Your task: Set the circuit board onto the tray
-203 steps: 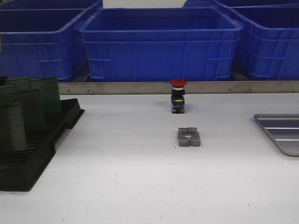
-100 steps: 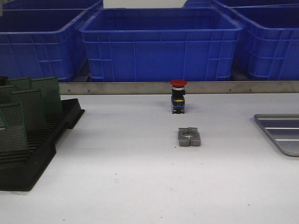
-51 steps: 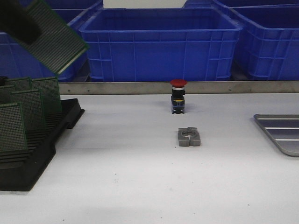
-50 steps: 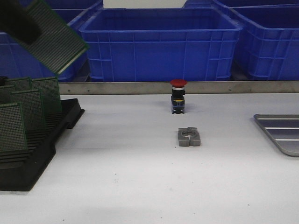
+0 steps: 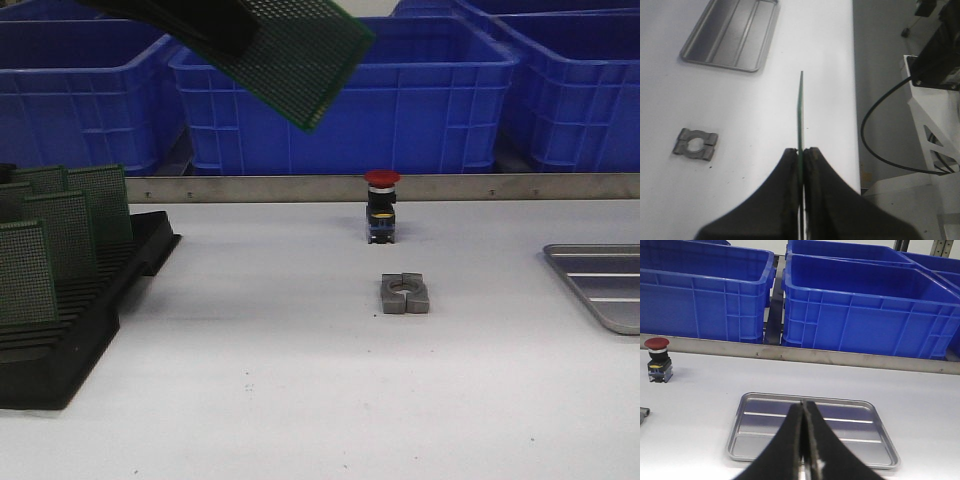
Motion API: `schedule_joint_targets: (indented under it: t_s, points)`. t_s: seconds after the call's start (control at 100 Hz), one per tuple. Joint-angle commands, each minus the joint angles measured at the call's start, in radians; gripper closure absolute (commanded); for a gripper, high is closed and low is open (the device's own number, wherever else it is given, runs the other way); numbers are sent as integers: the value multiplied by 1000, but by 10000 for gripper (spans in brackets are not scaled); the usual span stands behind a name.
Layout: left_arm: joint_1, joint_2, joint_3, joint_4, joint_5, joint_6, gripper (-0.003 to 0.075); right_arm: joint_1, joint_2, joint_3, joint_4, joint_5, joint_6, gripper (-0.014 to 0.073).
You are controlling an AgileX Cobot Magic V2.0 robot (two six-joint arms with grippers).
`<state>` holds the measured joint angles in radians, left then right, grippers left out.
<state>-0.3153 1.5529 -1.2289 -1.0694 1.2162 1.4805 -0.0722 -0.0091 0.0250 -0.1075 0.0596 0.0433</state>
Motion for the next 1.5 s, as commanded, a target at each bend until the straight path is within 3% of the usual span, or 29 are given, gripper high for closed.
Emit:
schedule_joint_targets:
  t_s: [0.0,0.3,0.41,0.53,0.65,0.91,1.05,1.21,1.28,1.34,1.49]
  points:
    - [-52,-19,-23,-82,54,-11,741,1,-24,1,-7,-78,-6,654]
    - [-166,-10,-23,-86,34,-11,740,1,-24,1,-6,-141,-4,654]
    - [-168,-10,-23,-86,34,-11,740,1,-23,-19,63,-158,13,654]
    - [-168,-10,-23,-86,34,-11,740,1,-21,-91,95,-31,13,654]
    - [-168,-10,-23,-86,34,-11,740,1,15,-209,95,191,13,654]
    - [-168,-10,-23,-86,34,-11,740,1,258,-444,101,575,13,654]
    - [-168,-10,-23,-86,34,-11,740,1,401,-536,126,621,13,654]
    - [-168,-10,-23,-86,34,-11,740,8,488,-574,303,526,12,636]
    - [-168,-10,-23,-86,34,-11,740,26,505,-576,393,472,-10,581]
    - [-168,-10,-23,-86,34,-11,740,44,522,-577,475,439,-43,481]
    - [-168,-10,-23,-86,34,-11,740,80,581,-577,675,426,-131,119]
